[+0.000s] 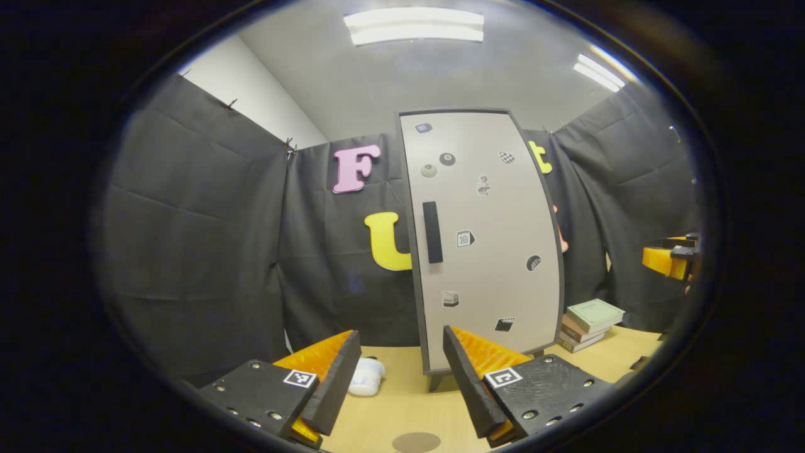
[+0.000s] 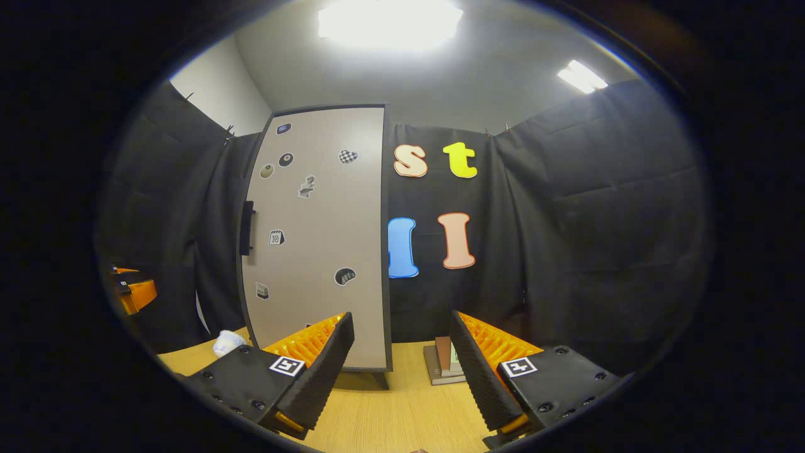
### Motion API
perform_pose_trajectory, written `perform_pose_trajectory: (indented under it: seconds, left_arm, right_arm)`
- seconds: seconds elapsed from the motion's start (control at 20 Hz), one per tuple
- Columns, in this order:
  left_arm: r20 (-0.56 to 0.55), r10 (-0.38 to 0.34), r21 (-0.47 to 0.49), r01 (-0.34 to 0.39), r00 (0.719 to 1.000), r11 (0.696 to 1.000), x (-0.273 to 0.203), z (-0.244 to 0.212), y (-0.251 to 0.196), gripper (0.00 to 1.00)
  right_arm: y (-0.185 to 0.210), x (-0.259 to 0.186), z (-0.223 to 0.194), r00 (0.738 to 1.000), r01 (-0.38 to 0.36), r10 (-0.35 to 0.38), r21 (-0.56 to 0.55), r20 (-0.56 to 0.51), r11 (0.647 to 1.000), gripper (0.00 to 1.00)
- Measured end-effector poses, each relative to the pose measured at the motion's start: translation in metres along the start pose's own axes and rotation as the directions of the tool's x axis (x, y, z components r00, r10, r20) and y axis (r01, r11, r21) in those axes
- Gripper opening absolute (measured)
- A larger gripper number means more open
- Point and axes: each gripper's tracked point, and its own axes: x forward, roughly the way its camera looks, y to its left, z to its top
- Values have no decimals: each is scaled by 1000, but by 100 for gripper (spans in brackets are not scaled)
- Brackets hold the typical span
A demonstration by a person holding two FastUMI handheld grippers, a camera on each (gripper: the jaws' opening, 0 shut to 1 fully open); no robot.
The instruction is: Open the cabinet door with the right hand, grasp the bottle in the cabinet with the left hand and place it on the coaster, then close the cabinet door with the right hand.
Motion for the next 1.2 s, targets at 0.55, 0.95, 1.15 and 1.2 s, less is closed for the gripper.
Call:
perform_pose_trajectory:
  seconds: [0.55,0.95,1.15,1.2]
  left_arm:
    - [-4,50,-11,-50,999,999,0,1,-20,81]
    - [15,141,32,-142,990,989,-7,9,-22,80]
    - [8,157,32,-158,988,987,-7,5,-18,80]
    - [-2,160,31,-160,987,987,-6,0,-15,81]
  right_arm:
    - [-13,3,-4,999,-45,45,9,-1,999,98]
    - [-11,17,-5,991,-133,133,40,1,990,98]
    - [4,25,0,986,-166,167,66,-5,984,96]
    - [10,28,1,984,-175,175,67,-7,982,93]
